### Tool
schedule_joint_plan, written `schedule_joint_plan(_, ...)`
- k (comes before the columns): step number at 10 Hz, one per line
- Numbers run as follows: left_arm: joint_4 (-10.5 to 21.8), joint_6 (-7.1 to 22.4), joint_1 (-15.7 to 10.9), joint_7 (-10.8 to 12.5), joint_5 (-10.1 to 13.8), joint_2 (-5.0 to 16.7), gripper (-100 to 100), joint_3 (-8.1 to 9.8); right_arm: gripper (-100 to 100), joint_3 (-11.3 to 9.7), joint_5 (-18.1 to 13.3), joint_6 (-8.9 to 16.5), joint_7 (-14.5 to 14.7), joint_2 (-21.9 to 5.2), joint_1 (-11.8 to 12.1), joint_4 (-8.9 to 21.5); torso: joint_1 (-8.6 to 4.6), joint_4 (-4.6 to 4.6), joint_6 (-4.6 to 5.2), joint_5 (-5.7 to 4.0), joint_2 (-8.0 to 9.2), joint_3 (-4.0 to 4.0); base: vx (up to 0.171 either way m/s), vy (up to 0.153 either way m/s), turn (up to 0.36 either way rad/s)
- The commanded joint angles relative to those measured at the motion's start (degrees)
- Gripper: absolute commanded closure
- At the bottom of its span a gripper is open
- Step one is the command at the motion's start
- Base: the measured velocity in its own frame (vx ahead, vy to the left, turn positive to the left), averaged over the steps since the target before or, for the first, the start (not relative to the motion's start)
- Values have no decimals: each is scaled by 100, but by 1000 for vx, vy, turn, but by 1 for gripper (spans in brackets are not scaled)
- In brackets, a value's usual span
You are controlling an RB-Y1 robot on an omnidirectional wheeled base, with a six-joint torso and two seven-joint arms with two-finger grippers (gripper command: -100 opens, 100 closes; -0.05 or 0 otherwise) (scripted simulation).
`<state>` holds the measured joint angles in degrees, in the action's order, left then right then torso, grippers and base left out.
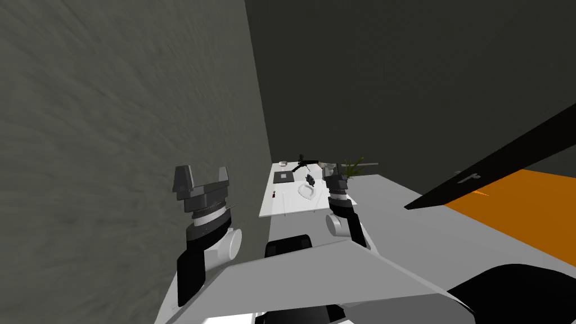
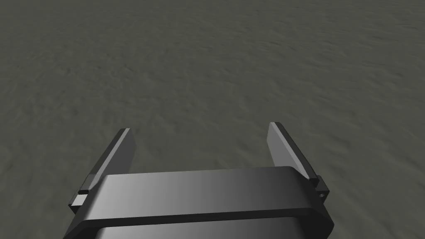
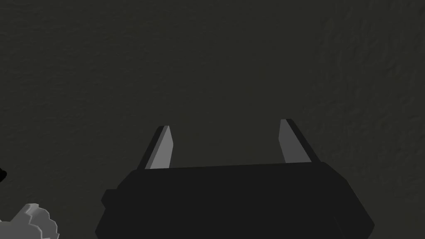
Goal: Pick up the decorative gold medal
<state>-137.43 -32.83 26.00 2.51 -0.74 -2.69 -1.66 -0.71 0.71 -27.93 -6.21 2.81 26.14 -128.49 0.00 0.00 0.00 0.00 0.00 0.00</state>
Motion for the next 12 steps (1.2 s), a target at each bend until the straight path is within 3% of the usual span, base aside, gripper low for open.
schedule_joint_plan(1, 148, 130, -10, 95, 78, 234, -100, 96, 0, 0, 0, 0, 0, 0, 0, 0, 0, 0, 0, 0, 0, 0, -19, -28, -129)
schedule_joint_plan(4, 523, 448, -38, 331, 266, 658, -100, 330, 0, -1, 0, 0, 0, 1, -1, 0, -19, 4, 2, -4, 19, 11, -52, -61, -163)
schedule_joint_plan(7, 1067, 920, -85, 687, 543, 1158, -100, 680, 0, -1, 0, 0, 0, 1, -1, 0, -30, 5, 2, -7, 24, 13, -61, -86, -215)
schedule_joint_plan(8, 1105, 920, -85, 687, 543, 1158, -100, 680, 0, -1, 0, 0, 0, 1, -1, 0, -29, 6, 1, -7, 26, 15, -43, -54, -82)
schedule_joint_plan(10, 1516, 1272, -128, 983, 766, 1512, -100, 967, 0, -1, 0, 0, 0, 1, -1, 0, -17, 4, 2, -4, 17, 10, -35, -69, -235)
schedule_joint_plan(11, 1597, 1305, -128, 983, 766, 1512, -100, 967, 0, -1, 0, 0, 0, 1, -1, 0, -23, 4, 2, -5, 17, 10, -30, -59, -105)
schedule_joint_plan(12, 1831, 1515, -152, 1145, 886, 1691, -100, 1123, 0, 0, 0, 0, 0, 0, 0, 0, -18, 4, -2, -5, 15, 9, -29, -61, -195)
